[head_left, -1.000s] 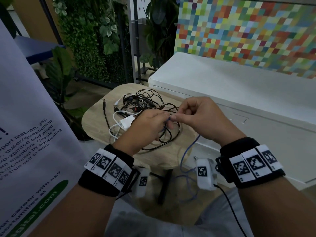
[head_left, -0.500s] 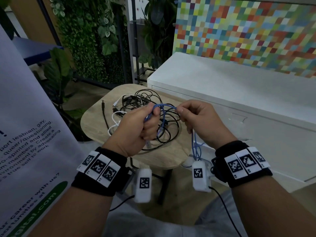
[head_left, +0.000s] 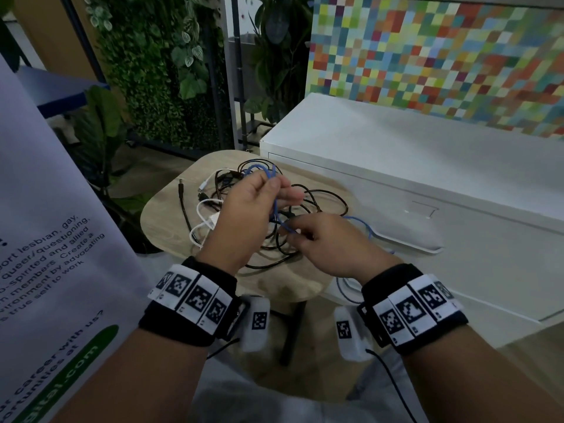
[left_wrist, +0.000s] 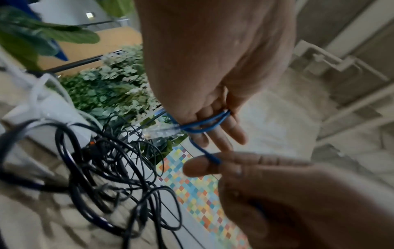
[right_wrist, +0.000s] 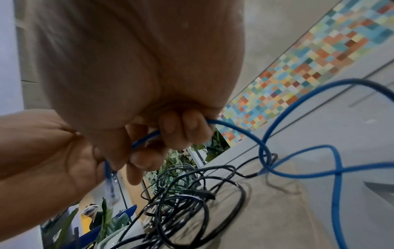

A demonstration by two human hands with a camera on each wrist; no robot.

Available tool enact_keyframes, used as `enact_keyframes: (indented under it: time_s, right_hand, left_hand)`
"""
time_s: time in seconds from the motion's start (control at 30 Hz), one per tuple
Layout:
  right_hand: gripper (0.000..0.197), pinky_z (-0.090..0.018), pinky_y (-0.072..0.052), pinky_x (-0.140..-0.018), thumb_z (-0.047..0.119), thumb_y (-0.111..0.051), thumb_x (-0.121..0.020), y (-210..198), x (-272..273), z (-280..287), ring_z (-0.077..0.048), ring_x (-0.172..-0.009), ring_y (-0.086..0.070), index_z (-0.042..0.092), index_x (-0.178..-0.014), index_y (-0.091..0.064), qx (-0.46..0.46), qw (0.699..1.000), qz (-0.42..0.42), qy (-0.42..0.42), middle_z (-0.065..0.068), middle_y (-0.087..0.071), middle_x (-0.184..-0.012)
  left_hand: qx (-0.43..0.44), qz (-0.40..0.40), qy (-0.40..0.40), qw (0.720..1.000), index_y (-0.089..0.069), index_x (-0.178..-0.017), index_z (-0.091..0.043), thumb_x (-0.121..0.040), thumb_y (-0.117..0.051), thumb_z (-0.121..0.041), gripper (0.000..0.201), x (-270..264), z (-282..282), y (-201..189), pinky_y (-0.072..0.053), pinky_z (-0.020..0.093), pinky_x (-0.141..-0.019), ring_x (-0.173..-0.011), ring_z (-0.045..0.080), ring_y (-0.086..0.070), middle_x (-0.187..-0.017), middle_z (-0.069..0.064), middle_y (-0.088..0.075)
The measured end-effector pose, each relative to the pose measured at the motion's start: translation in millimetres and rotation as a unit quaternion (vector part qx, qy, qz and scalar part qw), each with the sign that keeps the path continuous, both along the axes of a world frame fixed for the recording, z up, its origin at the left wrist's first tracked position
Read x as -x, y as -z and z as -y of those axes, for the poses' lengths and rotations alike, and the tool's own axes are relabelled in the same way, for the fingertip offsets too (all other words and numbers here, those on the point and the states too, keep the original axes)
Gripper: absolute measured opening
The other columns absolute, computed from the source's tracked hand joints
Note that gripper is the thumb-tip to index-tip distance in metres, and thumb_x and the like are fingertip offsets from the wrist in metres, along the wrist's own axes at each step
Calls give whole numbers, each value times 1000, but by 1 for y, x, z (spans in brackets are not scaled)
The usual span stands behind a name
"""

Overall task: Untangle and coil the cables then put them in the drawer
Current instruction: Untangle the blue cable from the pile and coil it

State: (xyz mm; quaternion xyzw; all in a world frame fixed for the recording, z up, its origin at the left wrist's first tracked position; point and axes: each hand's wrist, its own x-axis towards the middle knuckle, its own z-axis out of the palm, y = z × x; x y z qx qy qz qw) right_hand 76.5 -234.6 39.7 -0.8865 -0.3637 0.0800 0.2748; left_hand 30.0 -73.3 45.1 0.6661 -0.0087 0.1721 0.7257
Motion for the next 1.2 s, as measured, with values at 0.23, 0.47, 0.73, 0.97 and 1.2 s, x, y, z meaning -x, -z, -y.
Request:
enact_keyframes:
  time_s: [0.23,0.47,0.73,0.97,1.2]
  right_hand:
    - [12,-30,-42,-63,27,-68,-90,-16,-1,-2,-12,-66,-56,27,-89,-80,-23,998,63,-15,11,-61,-65]
    - [13,-22,-38,-52,22,-90,-77,-25,-9,14,-4,-50,-48,20,-73,-78,-121,991,-60,23,-1,-68,-61]
    - [6,-29,-45,-62,12,-83,-85,-37,-17,32,-14,-62,-55,11,-82,-77,-212,967,-144,9,2,-67,-64]
    - [19,-36,-34,-60,34,-79,-86,-24,-16,25,-24,-56,-41,31,-68,-74,-230,962,-148,17,-16,-50,-59]
    - [31,-34,-46,-65,32,-69,-99,-5,-26,23,-19,-62,-54,12,-76,-67,-183,976,-120,9,-17,-59,-67]
  left_hand:
    - [-409,-24,-20,912,-54,-83,-22,-107,-48,-26,25,2,-1,10,-50,44,-68,-72,18,-61,-73,-2,-62]
    - [-286,-122,86,947,-52,-63,-24,-107,-48,-17,45,5,-3,7,-31,31,-53,-47,9,-39,-52,-10,-49]
    - [-90,-163,191,964,-52,-77,-4,-109,-39,-17,37,19,-7,-7,-29,40,-64,-51,18,-28,-53,-2,-33]
    - [106,-170,250,947,-51,-68,-18,-103,-43,-33,39,23,-13,-2,-33,26,-50,-41,10,-21,-54,-4,-27]
    - [259,-131,219,931,-57,-77,-16,-104,-37,-32,37,20,-13,-5,-36,23,-46,-41,7,-18,-53,-8,-27]
